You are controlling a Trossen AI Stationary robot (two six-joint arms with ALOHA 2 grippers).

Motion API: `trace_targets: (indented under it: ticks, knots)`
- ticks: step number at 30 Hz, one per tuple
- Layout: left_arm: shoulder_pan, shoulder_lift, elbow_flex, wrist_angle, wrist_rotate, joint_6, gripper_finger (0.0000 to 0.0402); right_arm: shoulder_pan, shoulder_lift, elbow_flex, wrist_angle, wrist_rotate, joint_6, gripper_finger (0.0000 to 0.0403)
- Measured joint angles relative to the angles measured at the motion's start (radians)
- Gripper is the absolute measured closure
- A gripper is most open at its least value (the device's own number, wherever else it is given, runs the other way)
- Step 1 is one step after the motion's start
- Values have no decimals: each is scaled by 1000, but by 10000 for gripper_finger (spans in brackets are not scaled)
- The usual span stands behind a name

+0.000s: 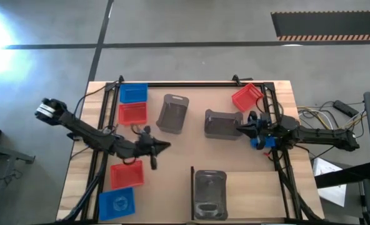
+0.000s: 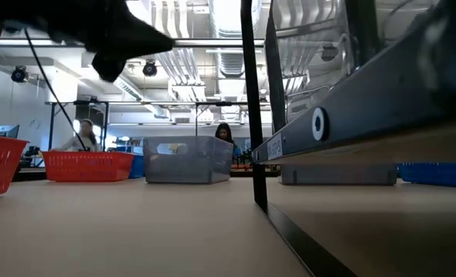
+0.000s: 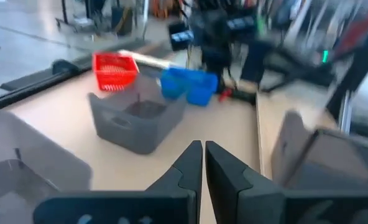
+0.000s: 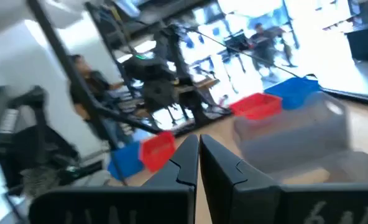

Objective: Stack baskets on shelf by color
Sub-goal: Put the middle right blue bin on the shelf

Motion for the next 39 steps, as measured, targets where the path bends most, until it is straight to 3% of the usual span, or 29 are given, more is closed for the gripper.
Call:
trace_targets:
  ticks: [3,10,19,23,29,34,39]
  knots:
    - [18,-11,-105,142,-2,44,398,14,41,112,-150,18,-19,394]
    - [42,8,-116,182,-5,166,398,103,298,553,-914,253,-14,394]
    - [95,73,-51,189,-12,268,398,250,700,891,-1471,260,149,394]
    - [122,109,-38,188,-12,268,398,307,818,922,-1568,212,158,381]
    - [146,160,-20,188,11,268,398,405,892,891,-1602,187,172,313]
    - [152,207,6,188,16,269,398,472,891,853,-1640,218,236,271]
    - [152,256,26,189,75,269,398,493,870,760,-1630,238,244,258]
